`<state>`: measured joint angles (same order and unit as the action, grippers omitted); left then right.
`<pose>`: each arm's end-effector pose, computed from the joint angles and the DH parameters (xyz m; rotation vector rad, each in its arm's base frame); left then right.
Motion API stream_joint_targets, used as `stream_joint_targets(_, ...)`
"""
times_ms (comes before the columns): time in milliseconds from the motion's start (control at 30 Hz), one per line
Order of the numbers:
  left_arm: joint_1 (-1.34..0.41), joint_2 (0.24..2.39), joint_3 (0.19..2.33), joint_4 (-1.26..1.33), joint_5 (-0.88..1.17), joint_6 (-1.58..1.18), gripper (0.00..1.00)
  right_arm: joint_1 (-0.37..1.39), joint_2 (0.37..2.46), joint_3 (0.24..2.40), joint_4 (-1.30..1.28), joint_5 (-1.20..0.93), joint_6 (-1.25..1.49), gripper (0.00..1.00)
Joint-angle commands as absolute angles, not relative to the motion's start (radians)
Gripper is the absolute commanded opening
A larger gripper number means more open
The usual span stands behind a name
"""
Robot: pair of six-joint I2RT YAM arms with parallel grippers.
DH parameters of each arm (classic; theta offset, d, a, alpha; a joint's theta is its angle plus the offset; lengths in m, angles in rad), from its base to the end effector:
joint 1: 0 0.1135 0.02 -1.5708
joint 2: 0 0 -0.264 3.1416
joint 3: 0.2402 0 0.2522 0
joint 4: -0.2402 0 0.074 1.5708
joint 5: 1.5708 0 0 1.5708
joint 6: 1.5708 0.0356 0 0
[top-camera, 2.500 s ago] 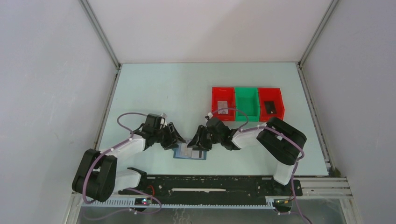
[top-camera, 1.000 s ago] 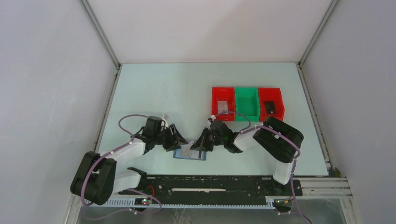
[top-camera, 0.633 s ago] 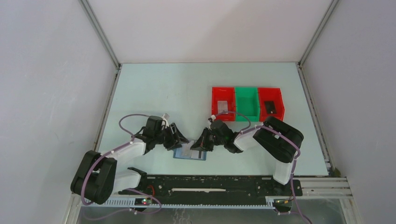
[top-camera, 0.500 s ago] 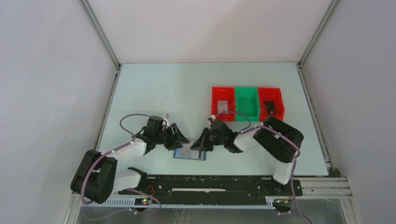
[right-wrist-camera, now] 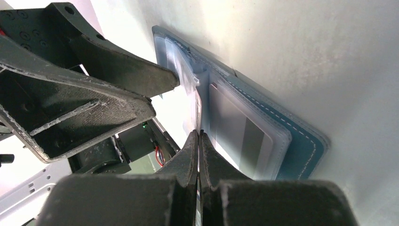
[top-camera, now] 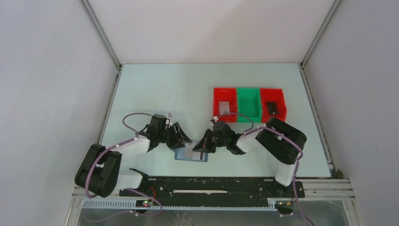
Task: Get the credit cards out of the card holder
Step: Remove the credit card from the card holder, then place the credit card in the storage box.
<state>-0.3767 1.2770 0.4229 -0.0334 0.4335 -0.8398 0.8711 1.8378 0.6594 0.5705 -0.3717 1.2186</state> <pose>0.1961 -0.0937 0.1385 -0.4045 2.6165 -1.0134 0.2005 0.2583 0.1035 0.1976 2.5999 1.4174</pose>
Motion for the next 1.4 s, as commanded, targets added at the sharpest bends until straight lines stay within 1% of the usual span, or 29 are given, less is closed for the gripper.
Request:
stream_joint_targets(0, -0.385, 1.339, 0.434, -0.150, 0.314, -0.824, 0.58, 0.865, 1.798, 0.631, 0.560, -0.352, 1.198, 0.00)
stream_joint_targets(467, -0.385, 1.365, 0.456, -0.202, 0.274, -0.799, 0.58, 0.848, 1.674, 0.562, 0.469, -0.331, 1.121, 0.00)
stream_joint_targets(633, -0.385, 1.341, 0.477, -0.233, 0.261, -0.777, 0.58, 0.824, 1.564, 0.561, 0.338, -0.333, 1.024, 0.00)
stream_joint_targets(733, -0.385, 1.296, 0.490, -0.232, 0.292, -0.755, 0.60, 0.793, 1.475, 0.565, 0.258, -0.380, 0.930, 0.00)
stream_joint_targets(867, -0.385, 1.206, 0.539, -0.300, 0.277, -0.723, 0.61, 0.747, 1.318, 0.610, 0.029, -0.374, 0.777, 0.00)
stream_joint_targets(967, -0.385, 1.143, 0.601, -0.366, 0.262, -0.697, 0.61, 0.678, 1.196, 0.673, -0.162, -0.355, 0.669, 0.00)
stream_joint_targets(1133, -0.385, 1.061, 0.679, -0.427, 0.259, -0.662, 0.61, 0.455, 1.089, 0.805, -0.400, -0.353, 0.508, 0.00)
stream_joint_targets(1267, -0.384, 1.026, 0.720, -0.462, 0.251, -0.645, 0.61, 0.321, 1.141, 0.909, -0.467, -0.368, 0.427, 0.00)
stream_joint_targets(1367, -0.383, 1.010, 0.728, -0.469, 0.252, -0.644, 0.61, 0.285, 1.235, 0.989, -0.459, -0.380, 0.399, 0.00)
